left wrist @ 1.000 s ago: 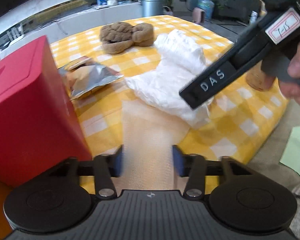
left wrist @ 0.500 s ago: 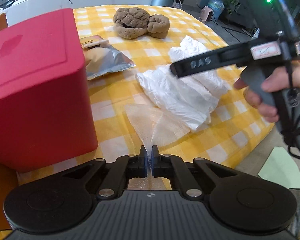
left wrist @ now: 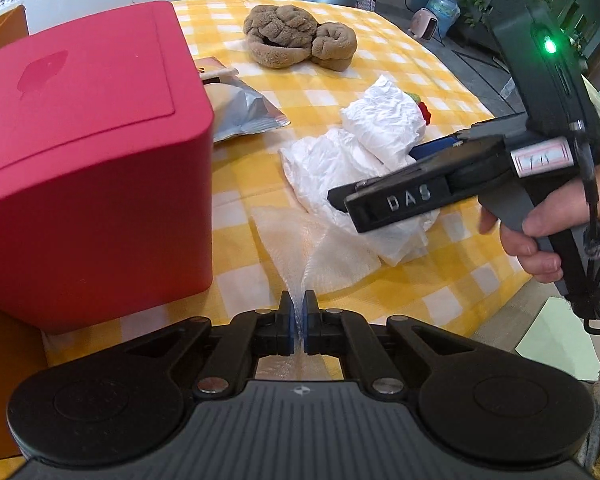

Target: Organize soft objects

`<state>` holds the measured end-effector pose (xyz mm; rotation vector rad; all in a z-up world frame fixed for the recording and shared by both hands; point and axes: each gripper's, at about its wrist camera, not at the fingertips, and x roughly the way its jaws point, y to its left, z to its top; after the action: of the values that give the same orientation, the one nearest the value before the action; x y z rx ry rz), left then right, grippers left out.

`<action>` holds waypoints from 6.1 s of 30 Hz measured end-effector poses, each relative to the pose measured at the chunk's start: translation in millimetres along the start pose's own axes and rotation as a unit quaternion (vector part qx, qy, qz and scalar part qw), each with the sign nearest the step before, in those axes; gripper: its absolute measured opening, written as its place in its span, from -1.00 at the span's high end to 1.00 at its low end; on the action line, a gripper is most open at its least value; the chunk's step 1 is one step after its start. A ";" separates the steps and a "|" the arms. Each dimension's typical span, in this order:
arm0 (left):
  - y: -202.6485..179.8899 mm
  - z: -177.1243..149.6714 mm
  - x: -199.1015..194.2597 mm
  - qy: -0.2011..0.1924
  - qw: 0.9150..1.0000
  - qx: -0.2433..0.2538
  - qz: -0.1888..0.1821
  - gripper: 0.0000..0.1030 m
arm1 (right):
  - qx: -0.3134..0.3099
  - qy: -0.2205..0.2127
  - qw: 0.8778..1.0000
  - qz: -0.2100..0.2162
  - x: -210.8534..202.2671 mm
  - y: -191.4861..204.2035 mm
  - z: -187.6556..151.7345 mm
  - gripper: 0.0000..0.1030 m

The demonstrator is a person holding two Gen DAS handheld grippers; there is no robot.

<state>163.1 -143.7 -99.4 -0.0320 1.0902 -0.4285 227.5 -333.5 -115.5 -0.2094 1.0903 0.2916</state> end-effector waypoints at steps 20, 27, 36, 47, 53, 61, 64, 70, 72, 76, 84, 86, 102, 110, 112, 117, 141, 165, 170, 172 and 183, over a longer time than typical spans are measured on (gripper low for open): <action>-11.5 -5.5 -38.9 -0.029 0.999 0.030 -0.017 0.92 | 0.131 -0.123 0.981 0.078 -69.0 -32.4 -5.8 0.63; -10.0 0.8 -80.2 -0.078 0.997 0.020 -0.021 0.92 | 0.168 -0.205 0.955 0.136 -102.9 -25.8 2.2 0.63; 7.9 8.1 -144.1 -0.154 0.988 0.002 -0.006 0.92 | 0.165 -0.284 0.937 0.116 -154.8 1.6 12.5 0.62; 56.3 6.4 -226.1 -0.244 0.967 -0.052 0.043 0.92 | 0.132 -0.381 0.905 0.136 -222.4 48.0 15.9 0.62; 89.4 -4.3 -246.9 -0.265 0.958 -0.088 0.069 0.92 | 0.071 -0.396 0.904 0.146 -234.3 82.0 19.0 0.62; 146.2 -21.4 -272.5 -0.306 0.937 -0.139 0.092 0.92 | 0.031 -0.368 0.912 0.178 -210.7 122.9 34.9 0.62; 165.8 -28.1 -280.2 -0.327 0.925 -0.154 0.120 0.92 | 0.010 -0.345 0.922 0.176 -197.7 152.6 49.4 0.62; 212.1 -34.6 -283.8 -0.347 0.918 -0.172 0.084 0.92 | -0.037 -0.288 0.944 0.156 -152.1 222.6 90.8 0.62; 222.1 -38.0 -279.5 -0.351 0.917 -0.172 0.071 0.92 | -0.054 -0.258 0.955 0.137 -127.6 246.5 105.8 0.62; 241.5 -42.9 -262.3 -0.327 0.922 -0.199 0.058 0.92 | -0.124 -0.200 0.966 0.103 -80.1 286.6 129.3 0.62; 264.6 -52.0 -244.7 -0.282 0.921 -0.259 0.072 0.92 | -0.177 -0.109 0.977 0.053 -3.7 319.0 169.8 0.59; 268.9 -55.1 -244.9 -0.277 0.920 -0.268 0.073 0.92 | -0.181 -0.086 0.979 0.046 11.6 319.0 176.1 0.59; 273.9 -53.6 -251.5 -0.278 0.914 -0.285 0.079 0.92 | -0.229 0.011 0.973 -0.024 73.2 343.4 207.9 0.41; 276.9 -53.3 -258.8 -0.299 0.908 -0.285 0.069 0.92 | -0.180 -0.078 0.980 0.014 13.8 323.6 199.5 -0.62; 275.3 -49.7 -257.1 -0.304 0.909 -0.279 0.063 0.92 | -0.171 -0.119 0.978 0.003 -9.4 315.4 191.3 -0.82; 266.6 -17.5 -240.9 -0.309 0.917 -0.246 0.047 0.92 | -0.112 -0.200 0.973 0.034 -75.2 273.1 155.0 -0.95; 237.1 36.0 -137.1 -0.195 0.958 -0.111 0.178 0.77 | -0.062 -0.248 0.966 -0.019 -65.1 172.2 80.9 -0.95; 183.1 19.1 -227.1 -0.344 0.896 -0.168 0.226 -0.90 | -0.088 -0.281 0.956 -0.002 -92.2 224.8 69.2 -0.95; 153.0 19.7 -233.0 -0.350 0.900 -0.137 0.222 -0.90 | -0.079 -0.291 0.954 0.011 -109.7 203.8 72.2 -0.95; 140.4 22.2 -234.8 -0.349 0.899 -0.141 0.225 -0.90 | -0.074 -0.290 0.954 0.010 -118.2 190.7 74.8 -0.95; 90.7 60.5 -224.0 -0.307 0.928 -0.076 0.199 -0.90 | 0.103 -0.255 0.956 -0.100 -127.9 35.6 61.5 -0.95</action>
<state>157.4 7.4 98.6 -0.0756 0.4852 0.0446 212.3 -297.5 25.5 -0.0497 0.5745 0.0400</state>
